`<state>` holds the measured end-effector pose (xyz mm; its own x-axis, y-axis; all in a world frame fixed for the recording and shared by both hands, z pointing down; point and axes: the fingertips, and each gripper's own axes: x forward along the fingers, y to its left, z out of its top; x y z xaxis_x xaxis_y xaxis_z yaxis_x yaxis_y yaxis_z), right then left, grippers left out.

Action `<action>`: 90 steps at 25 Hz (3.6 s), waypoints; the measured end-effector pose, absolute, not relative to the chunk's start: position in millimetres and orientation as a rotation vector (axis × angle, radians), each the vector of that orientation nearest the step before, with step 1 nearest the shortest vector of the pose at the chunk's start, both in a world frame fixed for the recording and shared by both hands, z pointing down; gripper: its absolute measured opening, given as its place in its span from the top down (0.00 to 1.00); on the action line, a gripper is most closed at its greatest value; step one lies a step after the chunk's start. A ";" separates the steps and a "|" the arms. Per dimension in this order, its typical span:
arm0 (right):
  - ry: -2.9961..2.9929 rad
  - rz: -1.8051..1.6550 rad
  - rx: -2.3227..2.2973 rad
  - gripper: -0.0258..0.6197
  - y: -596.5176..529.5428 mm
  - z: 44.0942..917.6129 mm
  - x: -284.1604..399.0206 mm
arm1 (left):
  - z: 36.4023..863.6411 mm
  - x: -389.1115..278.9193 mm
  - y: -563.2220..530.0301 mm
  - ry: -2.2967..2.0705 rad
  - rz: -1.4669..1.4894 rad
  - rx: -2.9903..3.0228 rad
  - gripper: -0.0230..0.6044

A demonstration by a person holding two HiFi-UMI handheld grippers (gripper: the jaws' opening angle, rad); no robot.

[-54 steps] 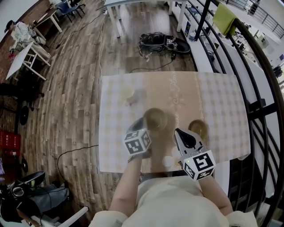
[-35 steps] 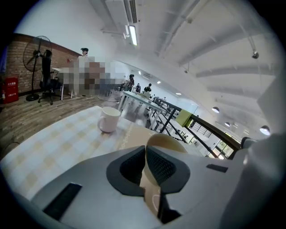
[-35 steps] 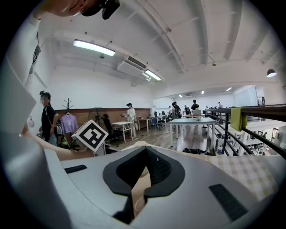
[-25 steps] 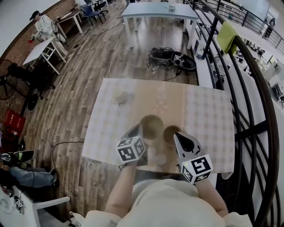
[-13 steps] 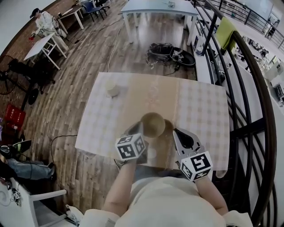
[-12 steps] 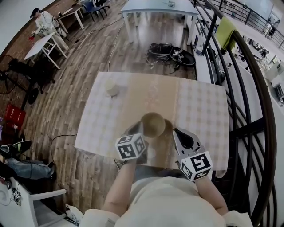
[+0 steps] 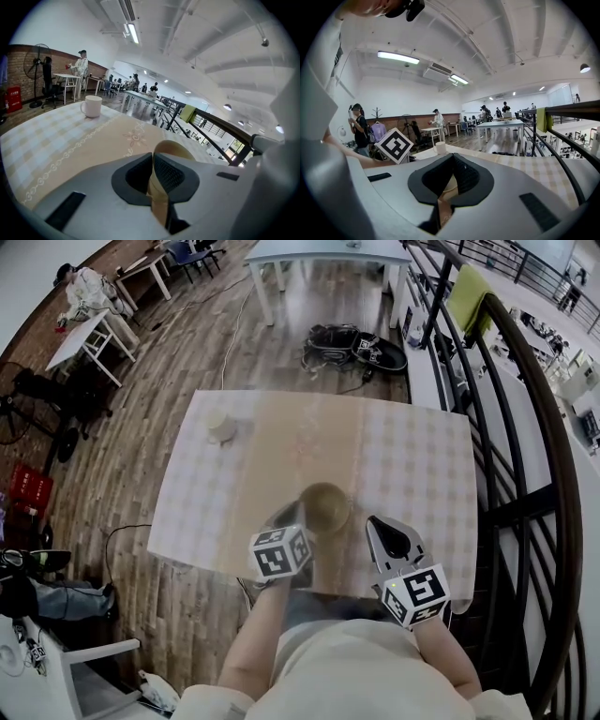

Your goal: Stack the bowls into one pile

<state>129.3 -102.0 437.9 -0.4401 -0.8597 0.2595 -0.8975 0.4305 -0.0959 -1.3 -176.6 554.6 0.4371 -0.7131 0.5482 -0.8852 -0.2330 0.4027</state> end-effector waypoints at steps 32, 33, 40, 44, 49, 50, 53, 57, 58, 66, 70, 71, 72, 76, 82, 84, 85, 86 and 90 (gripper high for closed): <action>-2.499 0.399 1.515 0.96 -91.8 457.6 144.8 | 598.7 6.9 -170.1 -1.414 0.464 1.969 0.82; -2.501 0.397 1.514 0.96 -90.2 457.2 144.9 | 596.1 7.5 -168.2 -1.413 0.459 1.975 0.82; -2.523 0.367 1.503 0.96 -78.8 452.0 147.2 | 571.5 12.0 -153.8 -1.439 0.382 2.008 0.84; -2.539 0.348 1.492 0.96 -71.4 448.4 147.4 | 548.1 10.1 -144.5 -1.474 0.307 2.022 0.88; -2.560 0.324 1.482 0.96 -62.8 443.1 146.3 | 517.2 5.8 -129.5 -1.501 0.225 2.044 0.91; -2.563 0.321 1.481 0.96 -61.5 441.9 146.2 | 511.5 5.3 -126.2 -1.502 0.213 2.050 0.92; -2.573 0.309 1.479 0.96 -58.7 436.8 145.8 | 495.0 4.5 -116.1 -1.504 0.186 2.068 0.93; -2.588 0.286 1.473 0.96 -56.7 431.5 143.6 | 476.6 2.5 -103.8 -1.505 0.143 2.092 0.94; -2.593 0.282 1.471 0.96 -56.4 430.5 143.0 | 472.4 2.3 -101.0 -1.504 0.133 2.100 0.95; -2.619 0.260 1.467 0.96 -51.1 423.5 138.8 | 451.8 -0.2 -81.4 -1.492 0.105 2.160 0.96; -2.626 0.269 1.474 0.96 -47.4 421.9 138.4 | 446.9 -1.2 -74.5 -1.490 0.108 2.187 0.96; -2.627 0.271 1.477 0.96 -46.1 422.8 138.2 | 446.5 -1.5 -72.7 -1.488 0.107 2.189 0.96; -2.627 0.274 1.479 0.96 -45.1 423.6 137.7 | 446.3 -1.8 -71.5 -1.486 0.106 2.191 0.96; -2.627 0.274 1.477 0.96 -43.8 424.0 133.3 | 443.1 -2.0 -71.2 -1.476 0.101 2.202 0.96; -2.621 0.281 1.490 0.96 -44.7 423.4 129.8 | 440.1 -1.4 -70.6 -1.449 0.083 2.213 0.96; -2.612 0.276 1.508 0.96 -45.7 424.1 131.7 | 439.3 -0.1 -71.4 -1.442 0.071 2.216 0.96; -2.605 0.269 1.517 0.96 -46.1 424.8 132.9 | 439.5 0.5 -71.9 -1.442 0.070 2.218 0.96; -2.595 0.256 1.524 0.96 -46.5 425.3 134.1 | 439.7 1.0 -72.5 -1.442 0.069 2.219 0.96; -2.561 0.210 1.537 0.96 -48.2 424.0 137.1 | 438.7 2.7 -74.4 -1.434 0.066 2.221 0.96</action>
